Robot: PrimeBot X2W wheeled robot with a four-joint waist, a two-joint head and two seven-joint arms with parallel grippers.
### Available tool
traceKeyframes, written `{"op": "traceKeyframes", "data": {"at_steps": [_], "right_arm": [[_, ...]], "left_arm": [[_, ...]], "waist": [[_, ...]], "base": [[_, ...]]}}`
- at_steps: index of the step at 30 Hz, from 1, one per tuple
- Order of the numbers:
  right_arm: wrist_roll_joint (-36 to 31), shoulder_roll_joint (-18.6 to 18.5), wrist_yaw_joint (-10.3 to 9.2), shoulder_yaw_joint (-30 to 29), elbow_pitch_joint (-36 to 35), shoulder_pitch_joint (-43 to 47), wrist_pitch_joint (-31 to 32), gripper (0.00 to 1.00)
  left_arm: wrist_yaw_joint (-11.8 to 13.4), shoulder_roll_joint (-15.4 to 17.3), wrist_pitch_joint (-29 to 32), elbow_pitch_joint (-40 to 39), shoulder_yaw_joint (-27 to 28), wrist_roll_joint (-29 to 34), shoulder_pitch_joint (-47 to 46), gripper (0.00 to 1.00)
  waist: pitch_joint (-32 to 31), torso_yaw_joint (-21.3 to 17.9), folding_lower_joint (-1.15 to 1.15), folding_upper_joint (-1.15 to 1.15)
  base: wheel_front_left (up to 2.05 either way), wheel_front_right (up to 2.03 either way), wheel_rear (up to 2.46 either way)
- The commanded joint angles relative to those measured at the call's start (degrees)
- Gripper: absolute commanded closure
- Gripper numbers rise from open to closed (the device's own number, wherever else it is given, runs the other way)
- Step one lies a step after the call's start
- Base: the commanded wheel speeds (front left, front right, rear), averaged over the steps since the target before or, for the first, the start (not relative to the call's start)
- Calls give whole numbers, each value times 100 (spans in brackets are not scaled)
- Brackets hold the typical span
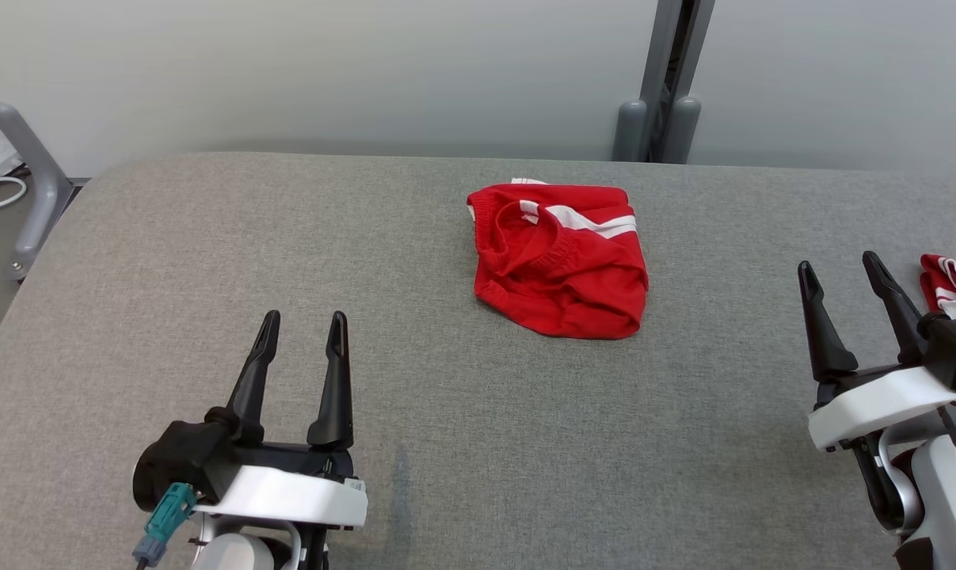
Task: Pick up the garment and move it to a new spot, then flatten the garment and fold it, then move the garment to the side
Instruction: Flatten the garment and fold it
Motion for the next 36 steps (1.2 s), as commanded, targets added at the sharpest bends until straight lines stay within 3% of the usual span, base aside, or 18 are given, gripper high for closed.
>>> {"op": "traceKeyframes", "data": {"at_steps": [1,9,10,11,12,23,31,36], "right_arm": [[-20,-31,0,-17,-13,44,-24,0],[20,-107,0,50,54,-131,45,0],[53,-124,0,81,68,-173,81,25],[70,-166,0,106,76,-217,110,78],[91,-202,0,163,98,-267,145,100],[556,-620,0,1175,657,-1222,475,100],[1348,-906,0,2230,1392,-2134,973,100],[1772,-1073,0,2551,1809,-2592,1244,100]], "left_arm": [[-10,24,4,19,-3,5,22,0],[-13,23,4,-9,-47,-6,-63,0],[-17,23,4,-18,-61,-7,-84,0],[-20,24,4,-24,-87,-7,-103,0],[-15,25,4,-30,-101,-3,-122,0],[-35,24,4,-3,-337,-36,-336,0],[13,23,4,-45,-568,-86,-508,0],[72,17,4,-96,-661,-179,-550,0]], "waist": [[10,19,0,0],[140,156,0,0],[165,184,0,0],[200,220,0,0],[232,252,0,0],[792,831,0,0],[1111,1312,0,0],[1270,1523,0,0]], "base": [[0,0,0],[0,0,0],[0,0,0],[0,0,0],[0,0,0],[0,0,0],[0,0,0],[0,0,0]]}}
